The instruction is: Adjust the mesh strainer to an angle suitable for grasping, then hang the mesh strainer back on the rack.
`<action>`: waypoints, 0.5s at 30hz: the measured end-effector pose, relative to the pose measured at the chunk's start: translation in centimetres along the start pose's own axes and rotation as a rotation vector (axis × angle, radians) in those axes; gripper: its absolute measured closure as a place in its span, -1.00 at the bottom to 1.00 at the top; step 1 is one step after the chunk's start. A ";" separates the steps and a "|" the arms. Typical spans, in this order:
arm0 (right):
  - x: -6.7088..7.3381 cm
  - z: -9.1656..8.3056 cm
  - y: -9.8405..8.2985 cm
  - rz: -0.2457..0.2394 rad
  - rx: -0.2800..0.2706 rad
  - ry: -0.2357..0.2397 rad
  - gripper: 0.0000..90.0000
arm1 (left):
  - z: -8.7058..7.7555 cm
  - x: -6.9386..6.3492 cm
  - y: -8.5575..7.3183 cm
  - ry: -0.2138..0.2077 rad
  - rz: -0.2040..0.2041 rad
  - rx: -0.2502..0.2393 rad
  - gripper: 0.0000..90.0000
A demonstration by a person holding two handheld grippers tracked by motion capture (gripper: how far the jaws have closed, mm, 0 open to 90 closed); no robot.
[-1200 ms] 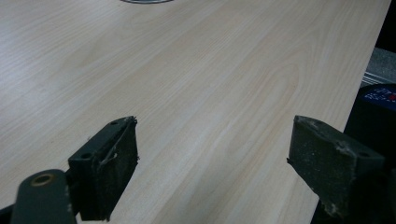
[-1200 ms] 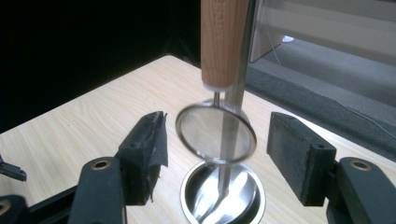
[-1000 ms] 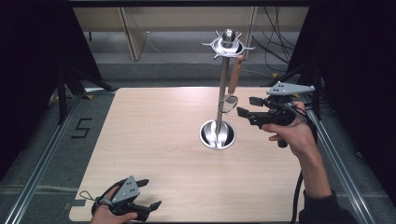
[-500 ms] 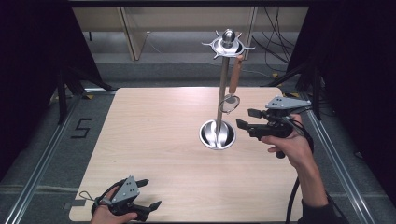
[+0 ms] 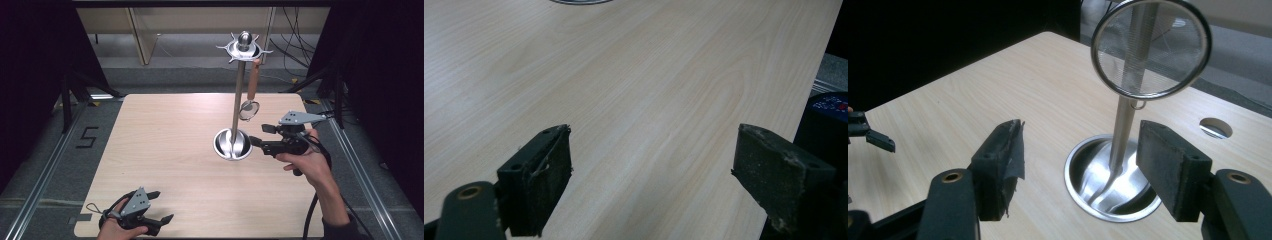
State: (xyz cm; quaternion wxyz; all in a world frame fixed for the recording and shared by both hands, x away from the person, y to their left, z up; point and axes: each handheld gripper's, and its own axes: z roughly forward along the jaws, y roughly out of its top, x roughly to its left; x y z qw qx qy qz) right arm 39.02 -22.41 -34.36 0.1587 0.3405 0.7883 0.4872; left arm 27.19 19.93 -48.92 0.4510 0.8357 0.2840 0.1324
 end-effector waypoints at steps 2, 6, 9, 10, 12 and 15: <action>0.2 0.0 -0.2 0.001 0.026 0.013 -0.20 | -0.1 0.2 0.0 0.004 0.028 -0.004 -0.66; 0.3 0.3 -0.8 0.007 0.042 0.015 -0.20 | -0.2 -0.2 -0.1 0.002 0.001 -0.004 -0.66; 0.1 0.5 -1.0 -0.007 0.054 0.013 -0.20 | -0.5 0.0 -0.2 0.009 0.035 0.003 -0.66; 0.1 0.6 -1.0 -0.001 0.059 0.013 -0.20 | -0.5 0.0 -0.2 0.010 0.038 0.004 -0.66; 0.2 0.7 -1.2 0.011 0.060 0.014 -0.20 | -0.6 0.0 -0.1 0.012 0.024 0.020 -0.66; 0.0 0.6 -1.4 0.001 0.067 0.022 -0.20 | -0.5 0.1 -0.2 0.016 0.040 0.006 -0.66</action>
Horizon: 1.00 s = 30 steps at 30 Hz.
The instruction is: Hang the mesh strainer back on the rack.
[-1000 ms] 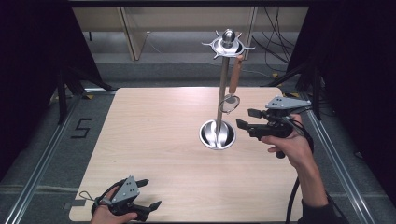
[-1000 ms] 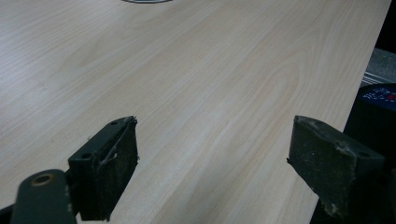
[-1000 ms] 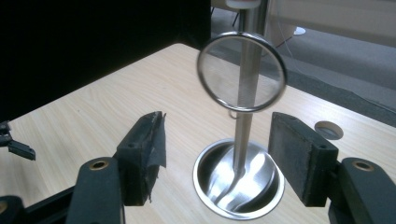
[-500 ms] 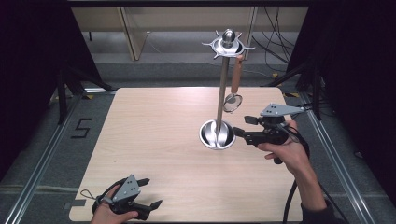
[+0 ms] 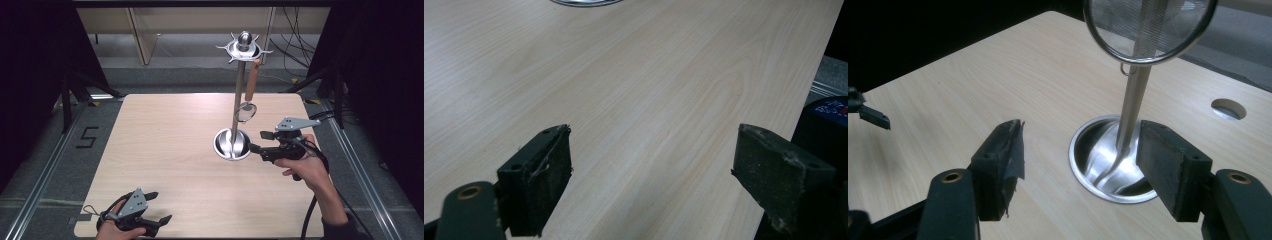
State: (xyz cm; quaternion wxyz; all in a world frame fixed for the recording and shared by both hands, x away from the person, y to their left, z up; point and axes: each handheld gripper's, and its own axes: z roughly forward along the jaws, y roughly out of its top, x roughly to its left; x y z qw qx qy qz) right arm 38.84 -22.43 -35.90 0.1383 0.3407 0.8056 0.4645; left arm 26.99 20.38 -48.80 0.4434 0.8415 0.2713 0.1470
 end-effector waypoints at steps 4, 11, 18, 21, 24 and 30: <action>-0.1 0.1 -0.2 0.010 0.004 0.004 -0.20 | 0.0 -0.1 0.0 0.004 -0.018 -0.001 -0.66; 0.1 0.3 -0.2 0.021 0.010 0.016 -0.20 | -0.2 -0.2 -0.1 0.012 -0.006 0.002 -0.66; 0.3 0.3 -0.7 0.016 -0.005 0.031 -0.21 | -0.2 -0.1 -0.1 0.008 -0.010 0.002 -0.66; 0.5 0.6 -1.1 0.022 -0.010 0.033 -0.21 | -0.2 -0.2 -0.1 0.007 -0.010 0.006 -0.66; 0.5 0.7 -1.4 0.003 0.003 0.040 -0.22 | -0.2 -0.2 -0.2 0.008 -0.010 0.006 -0.66; 1.1 1.0 -2.0 0.003 0.012 0.052 -0.22 | -0.1 -0.2 -0.1 0.006 -0.010 0.006 -0.66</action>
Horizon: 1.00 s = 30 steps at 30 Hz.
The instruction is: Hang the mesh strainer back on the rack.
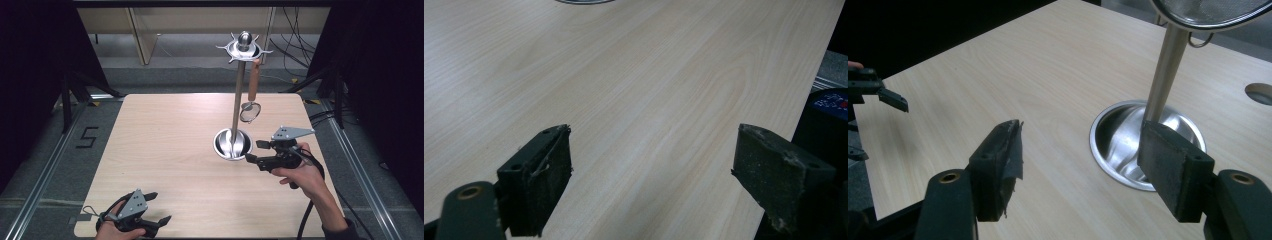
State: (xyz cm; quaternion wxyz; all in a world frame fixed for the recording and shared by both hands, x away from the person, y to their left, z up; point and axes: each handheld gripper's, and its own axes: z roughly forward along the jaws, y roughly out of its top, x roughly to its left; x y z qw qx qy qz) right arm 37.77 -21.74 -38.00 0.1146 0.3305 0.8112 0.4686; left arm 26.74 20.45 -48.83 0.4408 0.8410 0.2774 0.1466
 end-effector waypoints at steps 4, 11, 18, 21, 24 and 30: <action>0.2 0.3 -0.5 -0.006 0.018 0.009 -0.24 | 0.0 0.1 0.1 -0.005 0.024 -0.001 -0.66; 0.4 0.5 -1.3 0.005 0.046 0.024 -0.27 | 0.1 0.1 0.1 -0.005 0.021 -0.001 -0.66; 0.5 0.9 -2.3 -0.007 0.020 0.005 -0.31 | 0.0 0.0 -0.1 0.002 -0.002 0.001 -0.66; 0.4 1.0 -3.0 0.006 0.044 0.009 -0.31 | 0.0 0.0 -0.1 0.003 -0.003 0.001 -0.66; 0.2 1.3 -3.5 -0.008 0.049 0.006 -0.31 | 0.0 -0.1 -0.1 0.002 -0.002 0.002 -0.66; 0.5 1.4 -4.3 0.013 0.054 0.008 -0.31 | 0.0 0.0 0.0 0.000 -0.002 0.000 -0.66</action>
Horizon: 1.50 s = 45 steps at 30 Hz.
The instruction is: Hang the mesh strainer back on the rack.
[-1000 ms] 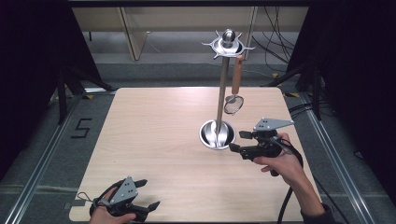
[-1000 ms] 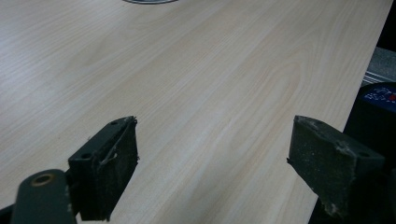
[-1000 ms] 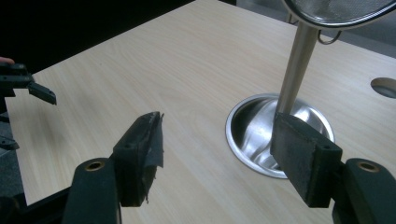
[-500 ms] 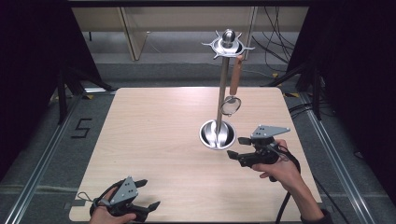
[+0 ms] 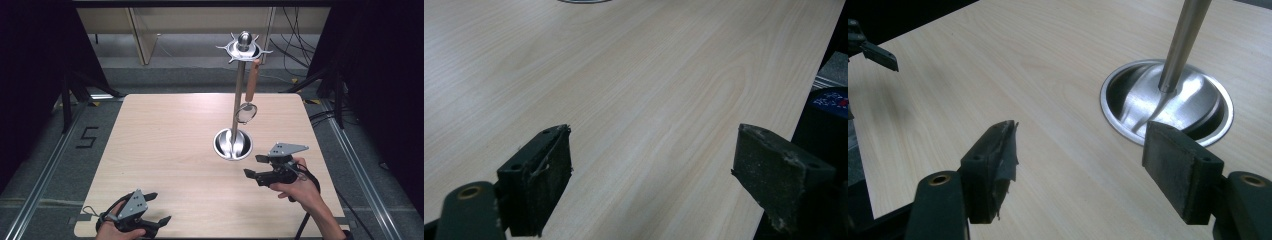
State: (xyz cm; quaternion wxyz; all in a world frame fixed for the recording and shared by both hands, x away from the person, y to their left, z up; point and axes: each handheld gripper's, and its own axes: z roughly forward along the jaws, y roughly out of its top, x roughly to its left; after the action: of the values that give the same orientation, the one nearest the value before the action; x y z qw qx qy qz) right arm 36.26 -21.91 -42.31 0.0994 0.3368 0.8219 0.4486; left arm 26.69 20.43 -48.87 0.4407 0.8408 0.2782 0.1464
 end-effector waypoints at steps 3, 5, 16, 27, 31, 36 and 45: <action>0.1 0.1 -0.5 -0.002 0.001 0.007 -0.31 | 0.0 0.0 0.0 -0.006 -0.002 0.005 -0.66; 0.1 0.1 -1.1 0.007 0.012 0.002 -0.31 | 0.0 0.0 0.0 -0.001 0.000 0.001 -0.66; 0.1 0.2 -3.7 0.046 -0.006 0.022 -0.34 | 0.2 0.0 0.1 -0.003 0.016 -0.011 -0.66; 0.0 0.4 -4.8 0.033 0.002 0.005 -0.35 | 0.0 -0.1 0.1 -0.007 -0.004 0.006 -0.66; 0.2 0.2 -5.2 0.052 0.012 0.015 -0.35 | 0.1 -0.1 0.0 -0.004 -0.003 0.002 -0.66; 0.0 0.2 -5.9 0.034 0.009 0.002 -0.36 | 0.0 0.0 0.1 -0.004 0.025 0.003 -0.66; 0.4 -0.4 -7.1 0.057 0.054 -0.005 -0.37 | 0.0 -0.1 0.1 -0.004 0.002 0.005 -0.66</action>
State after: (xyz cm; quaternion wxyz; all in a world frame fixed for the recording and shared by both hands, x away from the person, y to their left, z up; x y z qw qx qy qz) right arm 32.46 -24.55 -47.79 0.0792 0.3638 0.8234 0.4282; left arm 26.64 20.30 -48.83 0.4390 0.8424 0.2769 0.1446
